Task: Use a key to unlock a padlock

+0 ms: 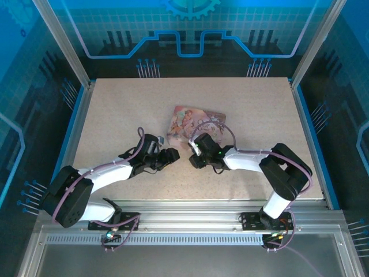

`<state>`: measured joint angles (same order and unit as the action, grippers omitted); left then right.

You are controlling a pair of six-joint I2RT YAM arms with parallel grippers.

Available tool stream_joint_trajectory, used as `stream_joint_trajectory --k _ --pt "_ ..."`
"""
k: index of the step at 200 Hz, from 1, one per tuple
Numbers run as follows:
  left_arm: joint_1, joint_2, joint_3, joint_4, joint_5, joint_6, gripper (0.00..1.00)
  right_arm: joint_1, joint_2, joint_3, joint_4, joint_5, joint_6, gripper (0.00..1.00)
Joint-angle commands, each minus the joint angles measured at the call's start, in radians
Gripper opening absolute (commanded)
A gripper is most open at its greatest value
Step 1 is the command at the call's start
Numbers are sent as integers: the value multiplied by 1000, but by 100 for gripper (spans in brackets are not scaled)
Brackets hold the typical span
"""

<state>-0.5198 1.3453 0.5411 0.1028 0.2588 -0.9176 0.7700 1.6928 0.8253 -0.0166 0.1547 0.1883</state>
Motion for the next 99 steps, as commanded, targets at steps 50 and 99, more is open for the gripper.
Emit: stream_joint_trajectory --k 50,99 --pt "8 -16 -13 -3 0 -11 60 -7 47 34 4 -10 -1 21" --pt "9 -15 -13 -1 0 -12 60 -8 5 30 -43 -2 -68 0"
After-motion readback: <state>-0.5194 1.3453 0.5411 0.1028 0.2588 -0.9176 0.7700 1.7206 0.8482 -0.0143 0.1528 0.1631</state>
